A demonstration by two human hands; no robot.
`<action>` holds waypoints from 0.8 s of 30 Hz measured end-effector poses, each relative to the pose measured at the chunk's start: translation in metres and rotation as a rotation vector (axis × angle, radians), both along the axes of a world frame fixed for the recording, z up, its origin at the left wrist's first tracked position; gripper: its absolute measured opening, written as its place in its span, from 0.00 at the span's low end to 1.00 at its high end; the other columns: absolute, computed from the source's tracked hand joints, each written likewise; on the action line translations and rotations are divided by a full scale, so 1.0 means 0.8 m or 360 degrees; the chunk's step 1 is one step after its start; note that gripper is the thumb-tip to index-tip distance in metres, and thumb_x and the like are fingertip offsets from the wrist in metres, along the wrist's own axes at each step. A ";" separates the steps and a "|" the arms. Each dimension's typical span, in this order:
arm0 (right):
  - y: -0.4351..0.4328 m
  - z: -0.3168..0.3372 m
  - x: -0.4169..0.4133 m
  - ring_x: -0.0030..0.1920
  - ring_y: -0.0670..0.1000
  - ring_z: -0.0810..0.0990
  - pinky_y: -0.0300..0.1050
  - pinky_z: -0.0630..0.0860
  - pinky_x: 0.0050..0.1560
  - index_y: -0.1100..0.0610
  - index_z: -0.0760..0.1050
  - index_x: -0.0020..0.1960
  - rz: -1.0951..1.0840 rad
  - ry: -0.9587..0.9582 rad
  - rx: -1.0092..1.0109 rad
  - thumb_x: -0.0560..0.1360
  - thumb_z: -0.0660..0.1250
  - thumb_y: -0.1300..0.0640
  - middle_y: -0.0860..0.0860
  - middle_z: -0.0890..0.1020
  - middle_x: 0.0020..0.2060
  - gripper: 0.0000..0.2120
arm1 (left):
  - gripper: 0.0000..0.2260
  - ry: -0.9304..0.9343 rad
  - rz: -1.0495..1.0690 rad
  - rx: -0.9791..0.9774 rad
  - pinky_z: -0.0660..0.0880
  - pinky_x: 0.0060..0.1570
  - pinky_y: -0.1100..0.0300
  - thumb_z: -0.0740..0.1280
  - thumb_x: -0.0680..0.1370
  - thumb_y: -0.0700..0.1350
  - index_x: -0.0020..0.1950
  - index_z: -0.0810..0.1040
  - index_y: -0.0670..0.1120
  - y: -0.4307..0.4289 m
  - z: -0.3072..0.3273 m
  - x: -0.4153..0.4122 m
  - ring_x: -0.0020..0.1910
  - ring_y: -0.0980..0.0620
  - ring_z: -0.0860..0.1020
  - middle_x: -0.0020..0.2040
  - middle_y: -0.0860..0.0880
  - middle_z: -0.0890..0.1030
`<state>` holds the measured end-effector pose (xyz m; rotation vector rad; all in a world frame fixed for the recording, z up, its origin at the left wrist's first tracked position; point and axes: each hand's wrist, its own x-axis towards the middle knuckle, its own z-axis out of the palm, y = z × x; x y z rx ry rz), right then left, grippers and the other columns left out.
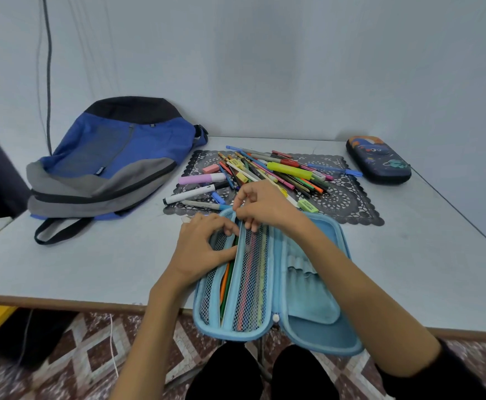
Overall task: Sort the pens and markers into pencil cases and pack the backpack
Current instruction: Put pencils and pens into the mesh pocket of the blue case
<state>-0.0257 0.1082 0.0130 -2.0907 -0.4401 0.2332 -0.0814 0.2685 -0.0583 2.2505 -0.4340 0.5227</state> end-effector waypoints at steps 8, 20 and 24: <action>0.000 0.000 0.000 0.21 0.47 0.75 0.38 0.73 0.22 0.63 0.76 0.45 0.0011 0.0024 -0.0061 0.73 0.67 0.68 0.54 0.78 0.24 0.03 | 0.08 0.0010 -0.0022 -0.0033 0.67 0.46 0.55 0.66 0.67 0.62 0.44 0.76 0.63 -0.001 0.001 -0.001 0.43 0.56 0.70 0.41 0.58 0.78; -0.022 0.006 0.027 0.23 0.42 0.73 0.34 0.67 0.21 0.62 0.78 0.46 -0.0124 -0.0139 -0.0276 0.76 0.65 0.64 0.48 0.77 0.31 0.04 | 0.08 0.0114 0.0130 -0.0577 0.74 0.43 0.49 0.68 0.71 0.40 0.44 0.82 0.52 -0.003 0.008 -0.015 0.38 0.57 0.75 0.39 0.57 0.80; -0.040 -0.008 0.068 0.38 0.49 0.77 0.44 0.74 0.36 0.53 0.81 0.45 -0.0580 -0.0497 -0.0540 0.74 0.66 0.60 0.45 0.77 0.38 0.06 | 0.08 0.0096 0.0154 -0.0556 0.77 0.44 0.48 0.66 0.71 0.41 0.44 0.83 0.52 -0.004 0.009 -0.016 0.38 0.57 0.76 0.39 0.55 0.81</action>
